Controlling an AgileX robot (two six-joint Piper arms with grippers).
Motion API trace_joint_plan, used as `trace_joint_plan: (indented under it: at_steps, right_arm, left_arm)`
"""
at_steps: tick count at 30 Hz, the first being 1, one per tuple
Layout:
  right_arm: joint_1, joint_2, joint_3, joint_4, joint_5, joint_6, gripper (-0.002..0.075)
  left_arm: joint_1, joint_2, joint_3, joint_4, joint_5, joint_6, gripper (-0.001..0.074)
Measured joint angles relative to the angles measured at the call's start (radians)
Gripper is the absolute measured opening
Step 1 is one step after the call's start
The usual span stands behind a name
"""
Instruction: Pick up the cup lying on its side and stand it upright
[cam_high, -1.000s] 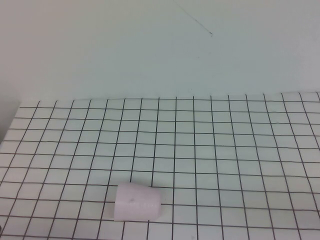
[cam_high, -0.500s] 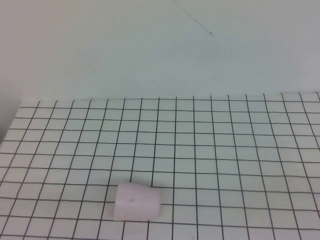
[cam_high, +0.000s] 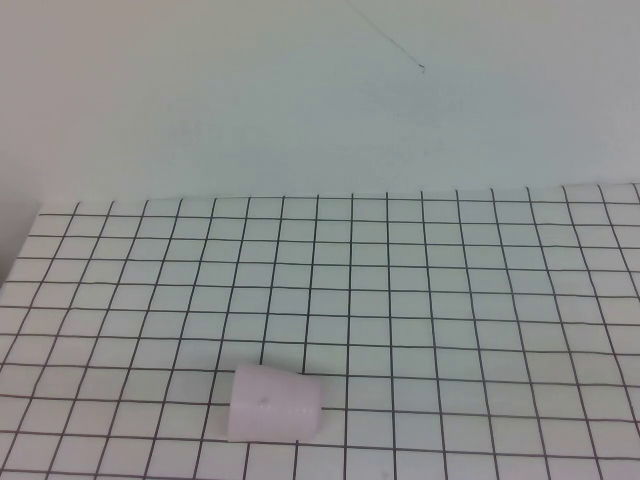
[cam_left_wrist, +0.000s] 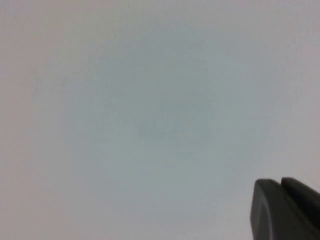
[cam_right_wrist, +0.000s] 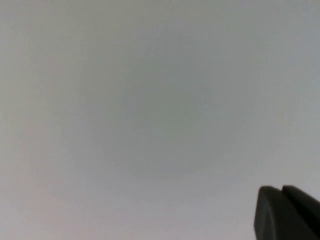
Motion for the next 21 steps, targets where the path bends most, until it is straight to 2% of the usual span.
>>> trace_joint_plan:
  at_steps: [3, 5, 7, 10, 14, 17, 21]
  right_arm:
    - [0.000, 0.000, -0.110, -0.165, 0.225, 0.002, -0.0001]
    - [0.000, 0.000, -0.194, -0.258, 0.480, 0.046, -0.0001]
    - [0.000, 0.014, -0.278, -0.284, 0.720, 0.072, -0.0001]
    - [0.000, 0.070, -0.348, -0.284, 0.931, 0.074, -0.0001]
    - [0.000, 0.136, -0.355, -0.215, 1.042, 0.074, -0.0001]
    - [0.000, 0.196, -0.355, -0.067, 1.125, 0.055, -0.0001]
    - [0.000, 0.265, -0.351, 0.066, 1.205, -0.097, -0.0001]
  left_arm:
    - [0.000, 0.000, -0.091, 0.010, 0.146, 0.000, 0.0001]
    - [0.000, 0.000, -0.128, 0.010, 0.193, -0.011, 0.0001]
    - [0.000, 0.000, -0.135, -0.006, 0.184, -0.061, 0.0001]
    - [0.000, 0.000, -0.131, -0.040, 0.225, -0.117, 0.0001]
    - [0.000, 0.013, -0.135, -0.105, 0.325, -0.190, 0.0001]
    - [0.000, 0.053, -0.176, -0.142, 0.525, -0.207, 0.0001]
    - [0.000, 0.165, -0.250, -0.225, 0.740, -0.207, 0.0001]
